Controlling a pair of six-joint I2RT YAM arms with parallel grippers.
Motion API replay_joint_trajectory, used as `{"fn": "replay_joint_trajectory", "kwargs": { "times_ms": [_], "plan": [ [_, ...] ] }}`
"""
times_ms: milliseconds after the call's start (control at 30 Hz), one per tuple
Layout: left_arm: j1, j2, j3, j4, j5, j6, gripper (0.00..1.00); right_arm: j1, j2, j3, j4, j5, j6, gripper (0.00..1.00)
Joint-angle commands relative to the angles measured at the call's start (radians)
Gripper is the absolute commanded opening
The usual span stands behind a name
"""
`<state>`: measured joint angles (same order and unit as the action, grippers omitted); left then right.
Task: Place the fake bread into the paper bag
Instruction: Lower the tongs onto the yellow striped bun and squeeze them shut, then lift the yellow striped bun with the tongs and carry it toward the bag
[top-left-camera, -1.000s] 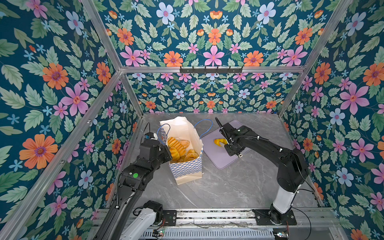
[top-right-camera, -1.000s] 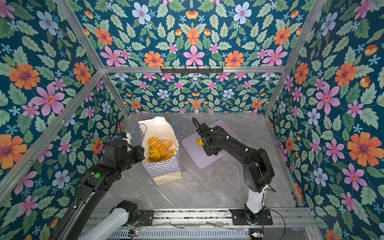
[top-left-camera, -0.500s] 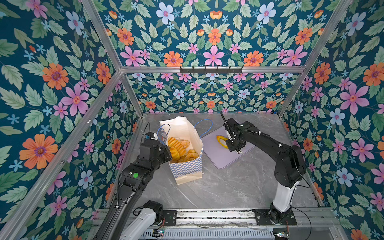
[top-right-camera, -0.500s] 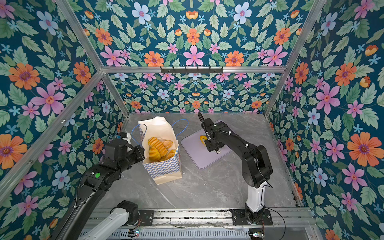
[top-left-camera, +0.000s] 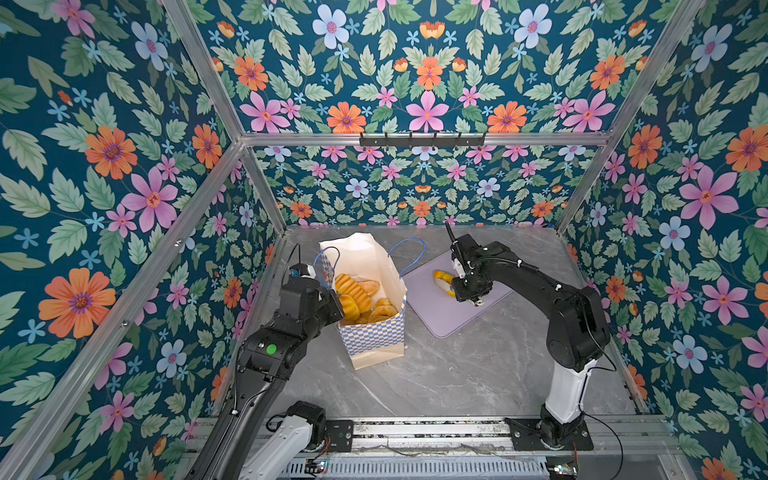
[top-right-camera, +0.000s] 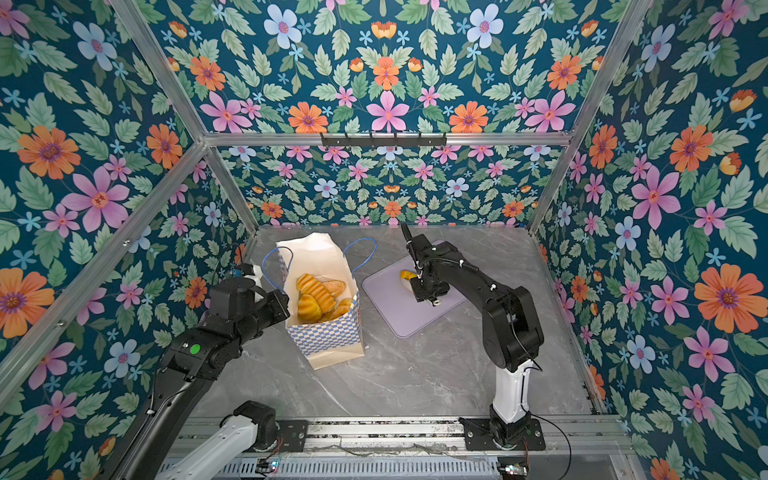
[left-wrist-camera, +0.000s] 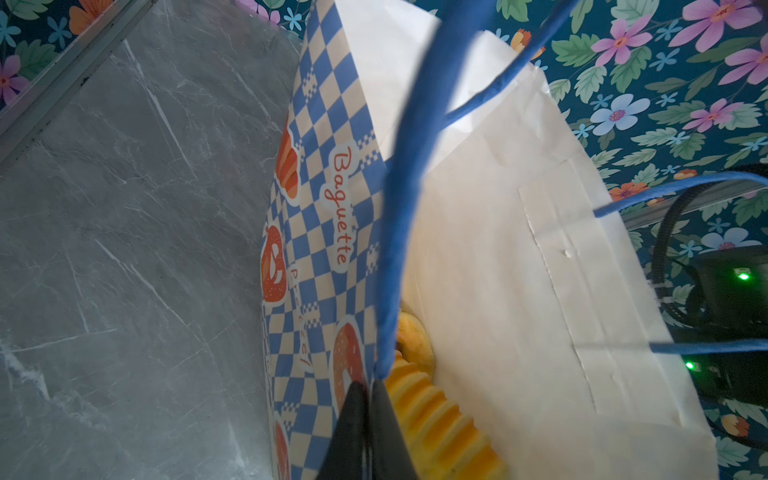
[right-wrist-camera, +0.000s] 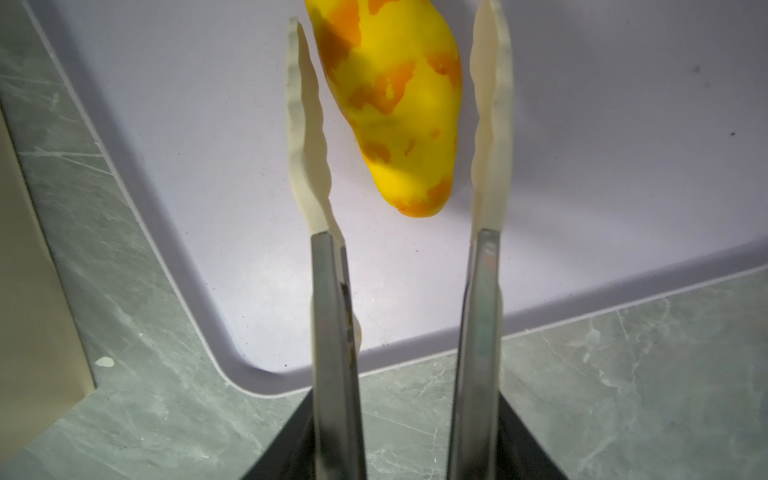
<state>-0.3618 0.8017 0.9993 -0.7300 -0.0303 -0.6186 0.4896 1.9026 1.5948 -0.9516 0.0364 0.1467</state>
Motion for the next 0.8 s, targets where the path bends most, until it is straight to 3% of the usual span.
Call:
{"fn": "replay_joint_trajectory", "kwargs": {
  "times_ms": [0, 200, 500, 767],
  "plan": [
    [0.001, 0.002, 0.010, 0.006, -0.013, 0.007, 0.08, -0.005, 0.010, 0.007, 0.003, -0.007, -0.009, 0.51],
    [0.001, 0.002, 0.015, 0.003, -0.014, 0.009, 0.08, -0.012, 0.029, 0.014, 0.005, -0.013, -0.009, 0.51],
    [0.001, 0.007, 0.017, 0.006, -0.017, 0.015, 0.10, -0.011, -0.006, 0.007, 0.001, -0.014, 0.012, 0.38],
    [0.001, 0.013, 0.026, 0.007, -0.014, 0.016, 0.13, -0.011, -0.075, -0.022, 0.005, -0.013, 0.037, 0.35]
  ]
}}
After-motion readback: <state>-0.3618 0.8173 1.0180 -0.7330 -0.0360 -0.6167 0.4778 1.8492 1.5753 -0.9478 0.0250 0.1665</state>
